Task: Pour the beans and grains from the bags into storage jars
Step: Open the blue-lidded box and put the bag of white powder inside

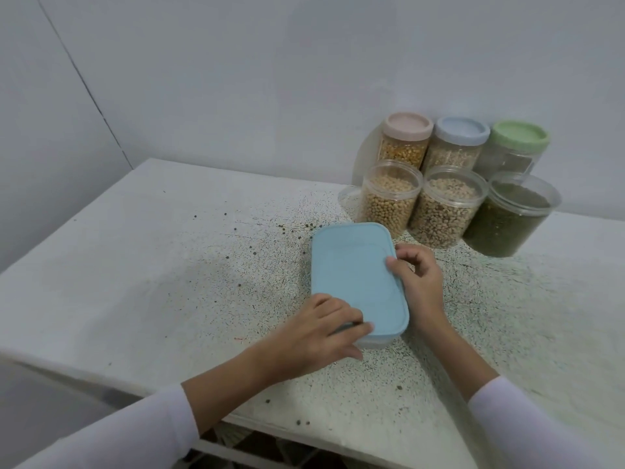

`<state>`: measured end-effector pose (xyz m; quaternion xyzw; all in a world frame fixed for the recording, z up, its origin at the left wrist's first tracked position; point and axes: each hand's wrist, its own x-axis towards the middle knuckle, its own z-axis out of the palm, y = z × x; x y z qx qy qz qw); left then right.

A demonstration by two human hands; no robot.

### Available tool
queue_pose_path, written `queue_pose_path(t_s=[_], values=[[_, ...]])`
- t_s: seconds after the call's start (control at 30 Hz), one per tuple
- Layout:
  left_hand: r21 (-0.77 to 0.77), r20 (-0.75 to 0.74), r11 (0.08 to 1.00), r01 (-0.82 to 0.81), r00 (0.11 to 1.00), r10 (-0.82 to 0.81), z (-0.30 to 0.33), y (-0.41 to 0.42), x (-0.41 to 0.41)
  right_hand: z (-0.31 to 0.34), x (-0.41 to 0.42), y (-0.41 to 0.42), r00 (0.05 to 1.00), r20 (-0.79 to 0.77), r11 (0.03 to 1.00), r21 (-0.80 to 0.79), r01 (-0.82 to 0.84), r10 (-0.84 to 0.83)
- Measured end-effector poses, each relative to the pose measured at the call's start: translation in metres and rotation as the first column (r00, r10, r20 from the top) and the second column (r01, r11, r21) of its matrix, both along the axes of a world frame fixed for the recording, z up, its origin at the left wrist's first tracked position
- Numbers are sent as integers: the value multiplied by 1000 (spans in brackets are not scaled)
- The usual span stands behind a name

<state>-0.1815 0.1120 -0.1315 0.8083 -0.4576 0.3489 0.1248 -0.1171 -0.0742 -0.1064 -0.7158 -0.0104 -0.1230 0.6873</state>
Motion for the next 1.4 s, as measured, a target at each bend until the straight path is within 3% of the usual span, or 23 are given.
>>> queue_pose_path(t_s=[0.13, 0.23, 0.33, 0.37, 0.43, 0.47, 0.5, 0.53, 0.57, 0.6, 0.63, 0.73, 0.93, 1.17, 1.3, 1.37, 1.4], values=[[-36, 0, 999, -4, 1000, 4, -9, -2, -2, -6, -4, -2, 1000, -10, 999, -21, -24, 24], [-60, -50, 998, 7, 999, -10, -11, -2, -1, -6, -5, -1, 994, -106, 998, 55, -34, 40], [-207, -267, 977, 42, 959, -98, -1, -3, -3, -3, -3, -1, 988, -141, 998, 21, -65, 67], [-301, -347, 953, -6, 932, -104, 5, -5, -3, -2, -4, -1, 985, -159, 998, 9, -61, 62], [-459, -457, 837, -299, 887, 66, 22, -12, 5, 0, -5, 1, 978, -201, 999, -12, -51, 48], [-487, -546, 720, -495, 815, 191, 31, -14, 14, 1, -5, 2, 972, -230, 999, -20, -49, 43], [-437, -690, 595, -674, 676, 258, 39, -15, 26, 5, -5, 3, 964, -262, 998, -26, -48, 40], [-296, -831, 508, -809, 480, 280, 49, -17, 37, 8, -3, 4, 956, -291, 998, -29, -51, 40], [-116, -919, 467, -877, 273, 284, 55, -17, 47, 13, -2, 5, 948, -313, 998, -29, -63, 51], [6, -950, 472, -881, 143, 279, 58, -19, 55, 17, 0, 6, 942, -330, 996, -24, -82, 70], [45, -961, 493, -869, 97, 258, 58, -21, 59, 21, 0, 7, 935, -345, 995, -21, -97, 84], [-54, -986, 492, -869, 125, 111, 59, -29, 57, 29, 1, 12, 932, -359, 997, -26, -69, 55], [-281, -948, 494, -823, 318, -10, 72, -22, 51, 43, -5, 16, 971, -240, 998, 67, 13, 4], [-407, -906, 417, -813, 416, -74, 66, -12, 47, 59, -9, 28, 968, -213, 976, 197, -89, 131], [-530, -837, 404, -746, 537, -106, 65, -10, 42, 56, -12, 30, 962, -206, 967, 212, -138, 182], [-554, -831, 373, -744, 518, -203, 68, -9, 41, 58, -12, 29, 967, -189, 968, 214, -130, 172], [-514, -858, 372, -773, 448, -252, 72, -9, 41, 60, -11, 28, 970, -178, 969, 212, -125, 164]])
